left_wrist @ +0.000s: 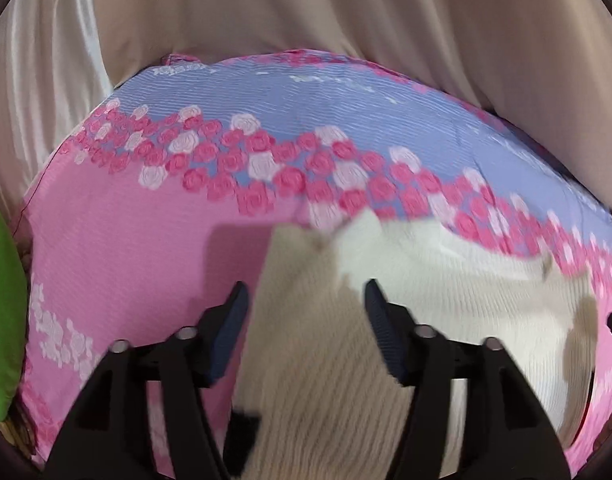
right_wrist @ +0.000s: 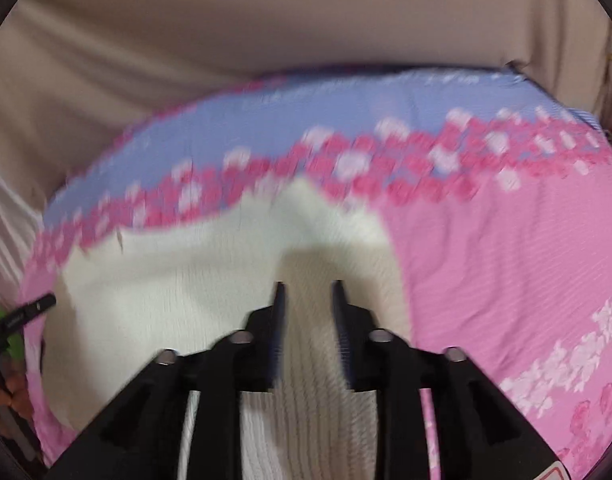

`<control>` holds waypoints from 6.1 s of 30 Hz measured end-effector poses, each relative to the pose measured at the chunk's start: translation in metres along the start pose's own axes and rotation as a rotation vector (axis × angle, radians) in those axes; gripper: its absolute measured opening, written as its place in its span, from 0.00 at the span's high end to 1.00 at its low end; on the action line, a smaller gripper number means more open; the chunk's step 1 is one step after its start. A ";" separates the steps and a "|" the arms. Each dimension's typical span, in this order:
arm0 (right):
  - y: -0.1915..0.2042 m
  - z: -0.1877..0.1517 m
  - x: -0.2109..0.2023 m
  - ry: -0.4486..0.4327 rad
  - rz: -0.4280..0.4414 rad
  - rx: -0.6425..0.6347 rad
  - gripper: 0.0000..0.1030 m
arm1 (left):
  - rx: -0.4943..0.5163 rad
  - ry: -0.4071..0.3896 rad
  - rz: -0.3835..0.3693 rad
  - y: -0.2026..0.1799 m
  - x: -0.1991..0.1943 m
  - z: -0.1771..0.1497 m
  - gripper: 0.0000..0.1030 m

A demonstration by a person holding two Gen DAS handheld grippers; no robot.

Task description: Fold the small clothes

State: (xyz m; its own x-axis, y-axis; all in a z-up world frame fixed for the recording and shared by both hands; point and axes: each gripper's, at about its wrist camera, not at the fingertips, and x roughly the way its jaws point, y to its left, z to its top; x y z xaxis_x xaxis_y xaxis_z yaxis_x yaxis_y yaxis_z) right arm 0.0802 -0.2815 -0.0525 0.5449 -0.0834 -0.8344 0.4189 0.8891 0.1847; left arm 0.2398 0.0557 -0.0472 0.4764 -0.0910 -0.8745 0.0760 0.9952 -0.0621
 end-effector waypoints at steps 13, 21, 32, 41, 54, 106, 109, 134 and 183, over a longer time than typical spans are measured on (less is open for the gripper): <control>-0.037 0.040 0.012 -0.069 0.012 0.061 0.94 | 0.006 0.092 0.018 0.005 0.053 0.017 0.82; -0.051 0.027 0.036 0.034 0.018 0.183 0.89 | -0.046 0.036 -0.024 0.012 0.006 0.013 0.81; 0.075 -0.095 0.012 0.220 0.189 -0.165 0.88 | 0.114 0.067 -0.033 -0.034 -0.019 -0.116 0.80; 0.053 -0.075 -0.030 0.090 0.098 -0.131 0.84 | -0.011 0.062 -0.034 0.013 -0.056 -0.112 0.76; -0.069 -0.093 -0.007 0.162 0.048 0.319 0.37 | -0.186 0.168 -0.038 0.055 -0.039 -0.145 0.39; 0.127 -0.067 0.056 0.445 0.215 -0.248 1.00 | -0.274 0.272 -0.285 0.055 -0.022 -0.151 0.72; 0.120 -0.064 0.061 0.454 0.237 -0.212 1.00 | -0.257 0.227 -0.312 0.047 -0.046 -0.141 0.78; -0.045 -0.063 -0.067 0.275 0.246 0.186 0.32 | 0.200 0.216 -0.401 -0.062 -0.112 -0.154 0.28; -0.077 -0.117 -0.143 0.147 0.135 0.137 0.92 | 0.499 0.199 -0.345 -0.155 -0.108 -0.191 0.21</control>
State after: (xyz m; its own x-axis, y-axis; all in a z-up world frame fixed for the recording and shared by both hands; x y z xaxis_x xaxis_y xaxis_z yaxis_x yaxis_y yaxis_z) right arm -0.1152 -0.2857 -0.0080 0.4954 0.1068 -0.8620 0.4498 0.8174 0.3598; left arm 0.0091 -0.0820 -0.0346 0.1833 -0.3464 -0.9200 0.6176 0.7687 -0.1664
